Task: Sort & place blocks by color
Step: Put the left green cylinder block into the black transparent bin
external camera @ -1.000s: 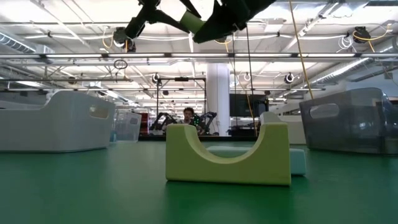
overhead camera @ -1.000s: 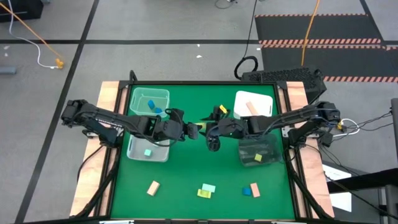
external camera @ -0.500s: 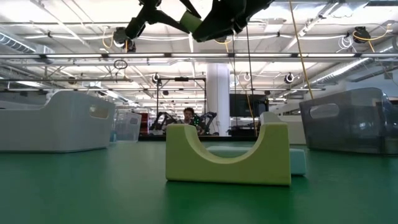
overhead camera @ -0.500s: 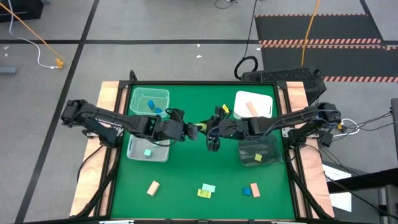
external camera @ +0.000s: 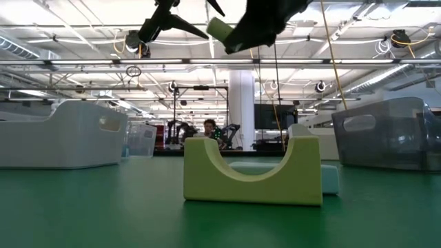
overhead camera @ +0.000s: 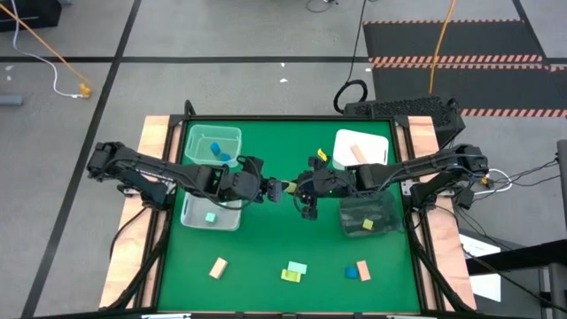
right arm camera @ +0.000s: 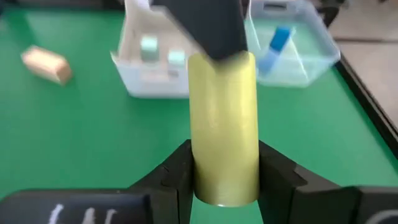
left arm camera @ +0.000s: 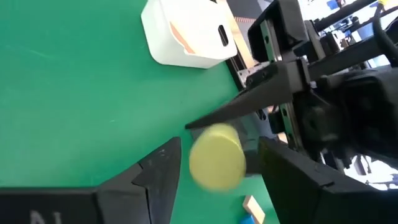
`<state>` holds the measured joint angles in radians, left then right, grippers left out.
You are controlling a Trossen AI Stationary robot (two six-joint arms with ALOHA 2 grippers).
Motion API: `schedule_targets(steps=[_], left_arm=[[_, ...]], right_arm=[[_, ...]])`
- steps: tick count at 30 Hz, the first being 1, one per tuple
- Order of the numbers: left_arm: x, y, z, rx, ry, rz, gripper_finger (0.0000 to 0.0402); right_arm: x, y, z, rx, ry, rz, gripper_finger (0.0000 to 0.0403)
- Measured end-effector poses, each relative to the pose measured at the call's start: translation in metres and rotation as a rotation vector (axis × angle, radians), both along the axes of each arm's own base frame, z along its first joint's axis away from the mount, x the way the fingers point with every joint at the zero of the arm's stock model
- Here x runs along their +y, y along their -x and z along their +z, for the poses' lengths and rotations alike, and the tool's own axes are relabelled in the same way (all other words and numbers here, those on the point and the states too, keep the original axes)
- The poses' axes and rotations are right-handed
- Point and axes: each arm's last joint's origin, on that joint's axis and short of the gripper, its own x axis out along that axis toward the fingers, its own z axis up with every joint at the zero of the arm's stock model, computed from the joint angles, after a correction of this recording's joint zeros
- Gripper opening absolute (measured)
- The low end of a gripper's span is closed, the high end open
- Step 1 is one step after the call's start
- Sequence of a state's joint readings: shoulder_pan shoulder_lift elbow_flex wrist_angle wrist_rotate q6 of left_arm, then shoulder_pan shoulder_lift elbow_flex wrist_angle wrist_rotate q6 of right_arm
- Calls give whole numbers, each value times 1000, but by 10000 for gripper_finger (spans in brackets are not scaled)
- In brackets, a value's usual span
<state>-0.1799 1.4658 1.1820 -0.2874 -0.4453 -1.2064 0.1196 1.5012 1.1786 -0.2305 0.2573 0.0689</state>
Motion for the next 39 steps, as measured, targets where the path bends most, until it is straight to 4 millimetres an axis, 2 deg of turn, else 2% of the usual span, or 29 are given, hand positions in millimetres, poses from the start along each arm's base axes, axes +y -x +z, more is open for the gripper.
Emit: schedule_targets(steps=[7, 15, 22, 26, 32, 39], left_arm=[[4, 0, 0, 1, 0, 12, 215], [7, 0, -1, 8, 3, 26, 215], [8, 2, -5, 58, 6, 33, 216], [8, 3, -6, 66, 13, 40, 216], [8, 3, -6, 66, 13, 40, 216], [8, 3, -6, 65, 15, 41, 216]], right_arm=[[-4, 36, 3, 214, -49, -67, 111], [-1, 101, 20, 475, -257, -124, 111], [6, 150, 25, 649, -306, -226, 111], [9, 164, 10, 687, -367, -248, 111], [13, 176, -38, 770, -390, -293, 111], [16, 179, -76, 755, -411, -312, 111]])
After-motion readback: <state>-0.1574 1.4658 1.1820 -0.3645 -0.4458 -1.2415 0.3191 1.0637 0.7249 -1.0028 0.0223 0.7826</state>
